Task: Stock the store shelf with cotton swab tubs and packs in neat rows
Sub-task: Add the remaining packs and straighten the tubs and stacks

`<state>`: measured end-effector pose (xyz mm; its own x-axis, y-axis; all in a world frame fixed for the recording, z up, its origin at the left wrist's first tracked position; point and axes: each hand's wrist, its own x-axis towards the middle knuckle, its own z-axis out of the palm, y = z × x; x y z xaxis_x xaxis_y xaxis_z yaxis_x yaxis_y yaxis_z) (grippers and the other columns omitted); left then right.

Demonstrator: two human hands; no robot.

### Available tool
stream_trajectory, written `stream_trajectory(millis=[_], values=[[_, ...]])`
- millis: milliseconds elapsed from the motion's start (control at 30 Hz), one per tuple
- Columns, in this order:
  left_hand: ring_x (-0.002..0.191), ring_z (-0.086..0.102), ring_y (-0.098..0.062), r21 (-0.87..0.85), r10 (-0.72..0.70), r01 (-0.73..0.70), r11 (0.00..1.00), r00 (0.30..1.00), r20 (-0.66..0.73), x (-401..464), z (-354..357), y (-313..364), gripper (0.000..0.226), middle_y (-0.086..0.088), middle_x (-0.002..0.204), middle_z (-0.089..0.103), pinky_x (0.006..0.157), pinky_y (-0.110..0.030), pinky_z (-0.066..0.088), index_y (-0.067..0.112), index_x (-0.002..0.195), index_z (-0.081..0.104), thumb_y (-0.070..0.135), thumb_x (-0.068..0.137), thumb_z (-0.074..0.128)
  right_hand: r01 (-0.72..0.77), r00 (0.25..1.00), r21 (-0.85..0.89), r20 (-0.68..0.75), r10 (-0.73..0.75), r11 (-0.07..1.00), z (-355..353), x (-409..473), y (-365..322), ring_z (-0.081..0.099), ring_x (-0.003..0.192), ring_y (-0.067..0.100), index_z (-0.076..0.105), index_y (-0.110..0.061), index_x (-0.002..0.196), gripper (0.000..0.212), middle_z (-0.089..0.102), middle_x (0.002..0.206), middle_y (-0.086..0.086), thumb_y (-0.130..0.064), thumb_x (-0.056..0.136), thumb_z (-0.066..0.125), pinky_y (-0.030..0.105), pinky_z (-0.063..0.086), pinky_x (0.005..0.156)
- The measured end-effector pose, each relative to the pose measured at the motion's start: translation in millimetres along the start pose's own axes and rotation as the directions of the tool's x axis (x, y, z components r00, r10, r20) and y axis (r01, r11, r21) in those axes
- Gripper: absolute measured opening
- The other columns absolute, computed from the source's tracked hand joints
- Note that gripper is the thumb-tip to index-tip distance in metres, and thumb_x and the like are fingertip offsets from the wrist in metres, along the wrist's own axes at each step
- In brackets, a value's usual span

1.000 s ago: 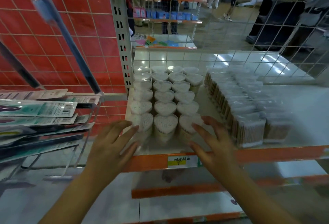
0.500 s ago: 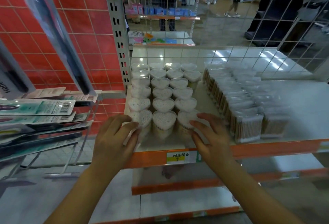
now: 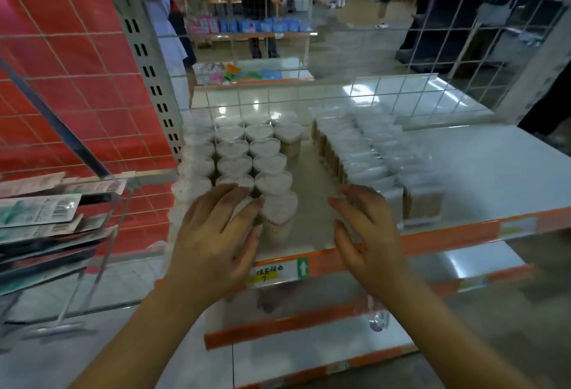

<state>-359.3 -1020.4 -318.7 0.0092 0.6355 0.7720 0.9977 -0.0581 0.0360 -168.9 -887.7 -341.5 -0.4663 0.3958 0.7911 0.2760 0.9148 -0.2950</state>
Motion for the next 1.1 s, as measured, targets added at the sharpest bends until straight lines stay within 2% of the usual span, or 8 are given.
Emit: stream_trajectory(millis=[200,433,567,700,800,867,1000,1100], values=[[0.112,0.048,-0.032,0.028,0.023,-0.025,0.999,0.996,0.091,26.3,23.8,45.6,0.032,-0.018,0.114,0.062,0.093,-0.042,0.038,0.011,0.113,0.055,0.026,0.086,0.049,0.011,0.996,-0.034,0.088,-0.008,0.999,-42.2,-6.3,50.0,0.048,0.111,0.027,0.056,-0.012,0.113,0.029,0.056,0.117,0.017,-0.012,0.085,0.049,0.028,0.036,0.099],[0.107,0.048,-0.03,0.063,0.0,-0.007,0.998,0.994,0.106,54.4,68.8,96.3,0.032,-0.017,0.11,0.062,0.085,-0.041,0.041,0.011,0.112,0.053,0.028,0.086,0.047,0.08,0.992,-0.027,0.098,-0.077,0.996,-77.6,-7.8,105.1,0.05,0.11,0.027,0.061,-0.005,0.109,0.027,0.06,0.117,0.019,-0.012,0.086,0.049,0.043,0.036,0.102],[0.105,0.049,-0.028,0.072,-0.014,0.002,0.997,0.986,0.168,61.0,92.7,119.2,0.037,-0.014,0.108,0.063,0.085,-0.038,0.044,0.008,0.112,0.062,0.031,0.09,0.044,0.14,0.983,-0.044,0.124,-0.133,0.989,-85.9,-2.9,137.4,0.049,0.107,0.028,0.062,-0.003,0.109,0.036,0.061,0.118,0.019,-0.024,0.097,0.035,0.045,0.038,0.097],[0.103,0.047,-0.026,0.126,-0.101,0.078,0.989,0.977,0.189,63.7,103.0,130.0,0.038,-0.014,0.105,0.064,0.082,-0.04,0.048,0.006,0.107,0.067,0.03,0.087,0.045,0.216,0.967,-0.053,0.149,-0.206,0.975,-74.7,2.3,153.6,0.055,0.105,0.035,0.055,-0.01,0.114,0.031,0.062,0.117,0.017,-0.02,0.086,0.049,0.05,0.039,0.095],[0.101,0.046,-0.025,0.157,-0.13,0.101,0.982,0.973,0.191,64.9,106.7,132.6,0.038,-0.014,0.103,0.065,0.078,-0.039,0.05,0.005,0.102,0.069,0.029,0.086,0.044,0.226,0.964,-0.078,0.16,-0.212,0.971,-68.7,9.3,150.6,0.045,0.109,0.031,0.055,-0.01,0.114,0.038,0.062,0.117,0.015,-0.024,0.079,0.051,0.054,0.043,0.096],[0.101,0.046,-0.025,0.161,-0.14,0.11,0.981,0.971,0.191,65.5,108.3,132.6,0.038,-0.014,0.102,0.066,0.077,-0.039,0.05,0.005,0.102,0.069,0.029,0.086,0.043,0.222,0.961,-0.118,0.196,-0.197,0.968,-63.8,12.4,148.4,0.038,0.112,0.03,0.047,-0.013,0.118,0.044,0.057,0.122,0.013,-0.029,0.077,0.047,0.058,0.038,0.096],[0.102,0.046,-0.026,0.149,-0.173,0.146,0.978,0.967,0.189,61.9,111.0,132.9,0.037,-0.015,0.104,0.065,0.081,-0.041,0.049,0.004,0.103,0.067,0.027,0.087,0.044,0.224,0.943,-0.2,0.292,-0.16,0.954,-51.7,10.9,151.2,0.029,0.123,0.031,0.04,-0.014,0.123,0.049,0.033,0.135,0.009,-0.038,0.08,0.041,0.06,0.023,0.101],[0.103,0.047,-0.027,0.143,-0.205,0.178,0.973,0.957,0.203,51.9,111.9,133.0,0.036,-0.015,0.106,0.063,0.083,-0.042,0.048,0.004,0.104,0.067,0.026,0.087,0.044,0.238,0.925,-0.199,0.344,-0.16,0.951,-46.2,7.5,153.4,0.026,0.127,0.034,0.05,-0.013,0.121,0.049,0.032,0.137,0.011,-0.042,0.082,0.042,0.062,0.022,0.101]])
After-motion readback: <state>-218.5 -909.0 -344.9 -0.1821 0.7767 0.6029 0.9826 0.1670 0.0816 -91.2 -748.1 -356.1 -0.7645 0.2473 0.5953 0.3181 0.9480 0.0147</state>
